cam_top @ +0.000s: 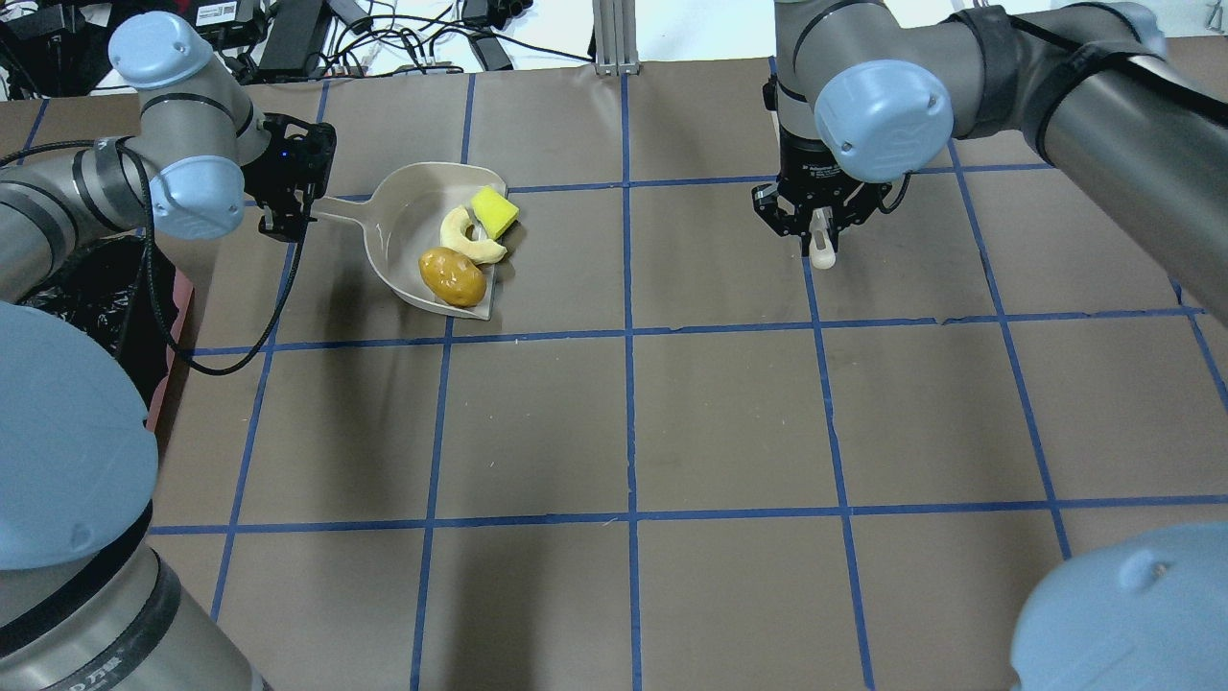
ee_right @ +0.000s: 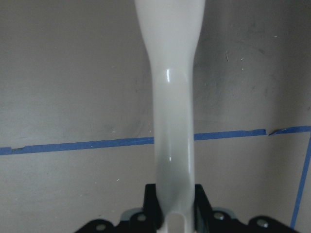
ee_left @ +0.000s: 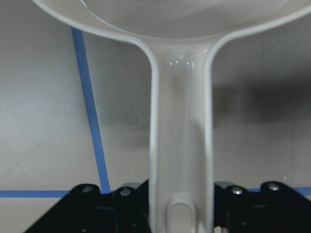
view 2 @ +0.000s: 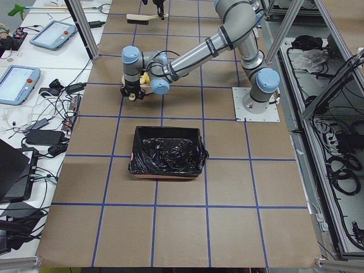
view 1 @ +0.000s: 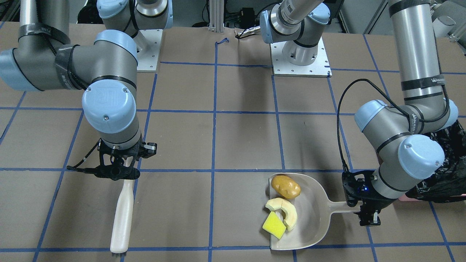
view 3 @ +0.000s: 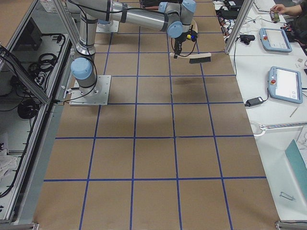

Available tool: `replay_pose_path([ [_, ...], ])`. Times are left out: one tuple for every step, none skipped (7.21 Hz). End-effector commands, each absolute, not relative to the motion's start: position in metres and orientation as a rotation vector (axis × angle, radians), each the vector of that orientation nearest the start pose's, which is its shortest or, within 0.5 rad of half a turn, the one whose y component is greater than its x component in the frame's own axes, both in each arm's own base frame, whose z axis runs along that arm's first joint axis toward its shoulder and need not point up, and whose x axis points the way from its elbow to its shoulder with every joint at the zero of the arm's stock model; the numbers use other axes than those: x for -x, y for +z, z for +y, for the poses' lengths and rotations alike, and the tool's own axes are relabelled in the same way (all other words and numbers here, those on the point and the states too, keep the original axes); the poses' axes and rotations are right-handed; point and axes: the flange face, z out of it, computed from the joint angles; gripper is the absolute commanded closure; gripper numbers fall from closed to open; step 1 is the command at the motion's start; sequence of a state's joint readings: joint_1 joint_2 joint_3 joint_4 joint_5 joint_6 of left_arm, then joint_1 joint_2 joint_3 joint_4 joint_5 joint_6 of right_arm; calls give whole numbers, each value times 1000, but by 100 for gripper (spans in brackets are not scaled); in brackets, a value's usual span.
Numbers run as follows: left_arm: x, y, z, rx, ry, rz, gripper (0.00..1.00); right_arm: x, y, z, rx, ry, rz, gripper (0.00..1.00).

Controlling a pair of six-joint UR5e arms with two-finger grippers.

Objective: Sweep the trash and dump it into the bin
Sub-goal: 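Lift the brush with the right gripper and move it back away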

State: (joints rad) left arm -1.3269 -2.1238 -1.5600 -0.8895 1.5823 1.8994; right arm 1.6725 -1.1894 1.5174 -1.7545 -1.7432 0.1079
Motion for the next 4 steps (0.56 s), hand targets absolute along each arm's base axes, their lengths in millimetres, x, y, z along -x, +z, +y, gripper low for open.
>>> replay_pose_path([
  [-35, 235, -684, 2406, 81, -2214, 100, -133, 304, -606, 52, 206, 3315, 100],
  [-35, 232, -684, 2398, 81, -2217, 100, -111, 302, -609, 87, 226, 3305, 100],
  [-34, 230, -684, 2395, 83, -2214, 82, -97, 301, -611, 108, 240, 3301, 100],
  [-34, 227, -685, 2392, 83, -2210, 79, -86, 301, -613, 131, 246, 3294, 100],
])
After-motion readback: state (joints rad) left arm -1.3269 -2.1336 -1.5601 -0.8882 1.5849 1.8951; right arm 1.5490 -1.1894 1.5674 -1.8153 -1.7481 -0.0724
